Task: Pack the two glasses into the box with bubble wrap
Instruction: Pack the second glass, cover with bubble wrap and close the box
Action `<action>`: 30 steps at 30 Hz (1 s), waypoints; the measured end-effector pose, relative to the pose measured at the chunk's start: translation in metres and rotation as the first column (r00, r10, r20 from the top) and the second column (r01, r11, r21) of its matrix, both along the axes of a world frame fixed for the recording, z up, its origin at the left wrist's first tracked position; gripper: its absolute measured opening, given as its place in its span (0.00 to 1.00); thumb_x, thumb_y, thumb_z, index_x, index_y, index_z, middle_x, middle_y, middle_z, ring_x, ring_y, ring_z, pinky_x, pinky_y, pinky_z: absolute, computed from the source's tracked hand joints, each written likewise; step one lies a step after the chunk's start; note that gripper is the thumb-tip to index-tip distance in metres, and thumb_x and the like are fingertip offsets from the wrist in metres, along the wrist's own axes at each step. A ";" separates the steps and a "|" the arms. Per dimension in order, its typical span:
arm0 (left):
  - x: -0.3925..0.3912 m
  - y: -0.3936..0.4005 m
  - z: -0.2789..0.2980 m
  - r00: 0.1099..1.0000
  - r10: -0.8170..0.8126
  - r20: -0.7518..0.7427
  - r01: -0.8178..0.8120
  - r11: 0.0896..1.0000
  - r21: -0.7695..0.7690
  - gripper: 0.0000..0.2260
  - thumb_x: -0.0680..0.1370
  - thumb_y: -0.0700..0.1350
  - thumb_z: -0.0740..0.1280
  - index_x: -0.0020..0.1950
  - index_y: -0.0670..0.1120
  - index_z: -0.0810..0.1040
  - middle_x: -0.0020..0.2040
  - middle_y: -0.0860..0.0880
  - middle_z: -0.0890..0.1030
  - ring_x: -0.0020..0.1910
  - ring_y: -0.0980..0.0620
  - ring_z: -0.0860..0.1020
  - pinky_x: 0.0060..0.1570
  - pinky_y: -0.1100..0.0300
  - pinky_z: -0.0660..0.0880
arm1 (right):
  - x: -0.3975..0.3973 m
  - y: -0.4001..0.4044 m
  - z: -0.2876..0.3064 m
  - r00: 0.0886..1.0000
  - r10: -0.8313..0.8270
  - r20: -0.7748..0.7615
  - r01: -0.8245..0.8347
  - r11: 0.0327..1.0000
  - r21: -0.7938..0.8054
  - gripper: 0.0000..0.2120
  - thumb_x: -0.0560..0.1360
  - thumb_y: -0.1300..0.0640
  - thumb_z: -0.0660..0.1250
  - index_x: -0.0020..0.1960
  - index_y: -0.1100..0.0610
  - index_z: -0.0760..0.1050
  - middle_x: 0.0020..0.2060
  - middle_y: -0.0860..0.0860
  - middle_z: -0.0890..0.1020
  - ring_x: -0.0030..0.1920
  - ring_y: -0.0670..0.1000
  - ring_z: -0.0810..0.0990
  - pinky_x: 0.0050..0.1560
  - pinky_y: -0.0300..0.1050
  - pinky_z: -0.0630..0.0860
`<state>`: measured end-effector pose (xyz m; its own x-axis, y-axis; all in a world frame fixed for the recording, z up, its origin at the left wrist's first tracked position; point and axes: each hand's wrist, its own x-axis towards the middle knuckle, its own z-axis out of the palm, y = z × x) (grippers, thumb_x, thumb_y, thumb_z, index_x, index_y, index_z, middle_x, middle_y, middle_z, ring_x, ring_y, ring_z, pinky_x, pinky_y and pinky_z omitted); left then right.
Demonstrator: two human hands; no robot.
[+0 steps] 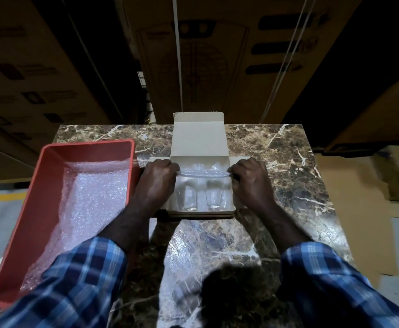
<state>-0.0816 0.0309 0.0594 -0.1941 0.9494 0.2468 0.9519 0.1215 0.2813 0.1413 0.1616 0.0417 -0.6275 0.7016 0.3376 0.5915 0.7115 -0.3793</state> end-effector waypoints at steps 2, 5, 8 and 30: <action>-0.006 0.014 0.001 1.000 0.018 -0.024 -0.017 1.000 0.017 0.06 0.71 0.30 0.71 0.45 0.38 0.84 0.39 0.39 0.83 0.38 0.41 0.81 0.42 0.46 0.79 | -0.009 0.012 0.000 1.000 -0.013 0.019 0.013 1.000 -0.004 0.12 0.65 0.70 0.74 0.47 0.60 0.84 0.41 0.53 0.84 0.47 0.56 0.77 0.53 0.51 0.69; -0.017 0.032 -0.003 0.996 0.073 -0.053 -0.073 0.997 0.000 0.07 0.71 0.31 0.72 0.47 0.38 0.85 0.43 0.39 0.83 0.43 0.40 0.80 0.48 0.44 0.77 | -0.022 0.025 0.000 1.000 -0.012 0.023 0.013 1.000 -0.017 0.11 0.65 0.70 0.73 0.46 0.61 0.83 0.42 0.54 0.83 0.47 0.56 0.77 0.50 0.48 0.66; -0.025 0.042 -0.010 0.989 0.126 -0.082 -0.131 0.990 -0.059 0.06 0.73 0.35 0.72 0.50 0.39 0.85 0.49 0.39 0.83 0.51 0.39 0.77 0.54 0.42 0.71 | -0.034 0.033 0.000 0.999 0.014 0.034 -0.013 0.999 -0.035 0.09 0.65 0.72 0.73 0.44 0.63 0.83 0.39 0.57 0.83 0.43 0.57 0.78 0.49 0.49 0.72; -0.008 0.057 -0.034 0.945 0.154 -0.290 -0.234 0.935 -0.266 0.10 0.79 0.47 0.66 0.53 0.44 0.83 0.44 0.46 0.85 0.58 0.44 0.74 0.57 0.46 0.60 | -0.071 0.038 0.016 0.921 -0.024 0.389 0.108 0.975 -0.196 0.06 0.74 0.68 0.63 0.49 0.63 0.76 0.39 0.54 0.72 0.40 0.55 0.73 0.38 0.46 0.67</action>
<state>-0.0894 0.0882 0.0251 -0.3483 0.9369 0.0309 0.9356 0.3494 -0.0496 0.0706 0.2000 0.0575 -0.6286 0.7738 -0.0777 0.7635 0.5950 -0.2512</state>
